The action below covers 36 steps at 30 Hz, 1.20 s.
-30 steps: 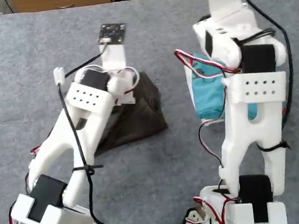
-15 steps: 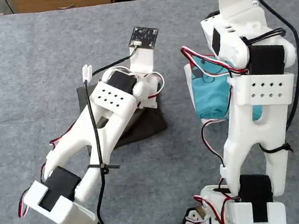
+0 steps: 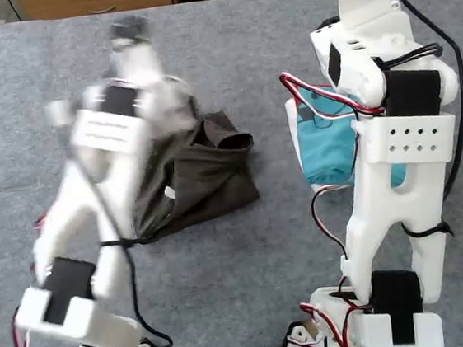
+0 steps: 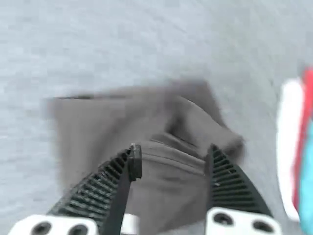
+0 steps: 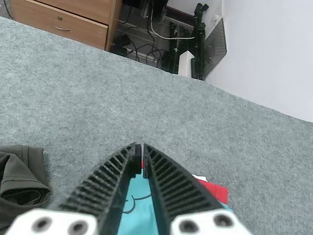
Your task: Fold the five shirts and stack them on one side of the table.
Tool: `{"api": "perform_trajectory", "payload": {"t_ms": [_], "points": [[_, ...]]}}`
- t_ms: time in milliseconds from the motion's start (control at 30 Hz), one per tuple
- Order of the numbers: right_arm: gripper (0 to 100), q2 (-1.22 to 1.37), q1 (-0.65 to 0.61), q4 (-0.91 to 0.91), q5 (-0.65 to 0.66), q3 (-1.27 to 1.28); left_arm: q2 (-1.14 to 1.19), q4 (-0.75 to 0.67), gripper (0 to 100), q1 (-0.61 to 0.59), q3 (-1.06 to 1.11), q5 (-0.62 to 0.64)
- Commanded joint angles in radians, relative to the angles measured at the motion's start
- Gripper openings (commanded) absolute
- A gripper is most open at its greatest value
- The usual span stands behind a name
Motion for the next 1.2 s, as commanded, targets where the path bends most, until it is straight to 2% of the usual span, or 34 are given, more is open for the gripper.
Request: {"api": "perform_trajectory", "payload": {"t_ms": [0, 67, 100, 200, 300, 400, 567, 767, 1000, 1167], "points": [[1.8, 0.035, -0.098, 0.005, 0.008, -0.008, -0.129, 0.055, 11, -0.22, -0.025, -0.057], [1.7, 0.113, -0.166, 0.015, 0.031, -0.013, -0.169, 0.063, 2, -0.331, 0.067, -0.107], [1.6, 0.157, -0.199, 0.034, 0.043, -0.021, -0.183, 0.044, 3, -0.386, 0.128, -0.129], [1.5, 0.285, -0.321, 0.109, 0.069, -0.073, -0.195, -0.138, 3, -0.53, 0.4, -0.14], [1.5, 0.41, -0.413, 0.186, 0.112, -0.139, -0.193, -0.422, 3, -0.565, 0.69, -0.146], [1.5, 0.536, -0.477, 0.249, 0.121, -0.214, -0.204, -0.634, 3, -0.529, 0.863, -0.147], [1.5, 0.727, -0.531, 0.316, 0.121, -0.343, -0.195, -0.606, 3, -0.542, 0.825, -0.147], [1.5, 0.921, -0.532, 0.407, 0.121, -0.541, -0.195, -0.609, 3, -0.582, 0.812, -0.147], [1.5, 1.075, -0.448, 0.509, 0.17, -0.803, -0.195, -0.609, 3, -0.579, 0.812, -0.147], [1.5, 1.138, -0.394, 0.517, 0.195, -0.895, -0.195, -0.609, 3, -0.578, 0.812, -0.147]]}}
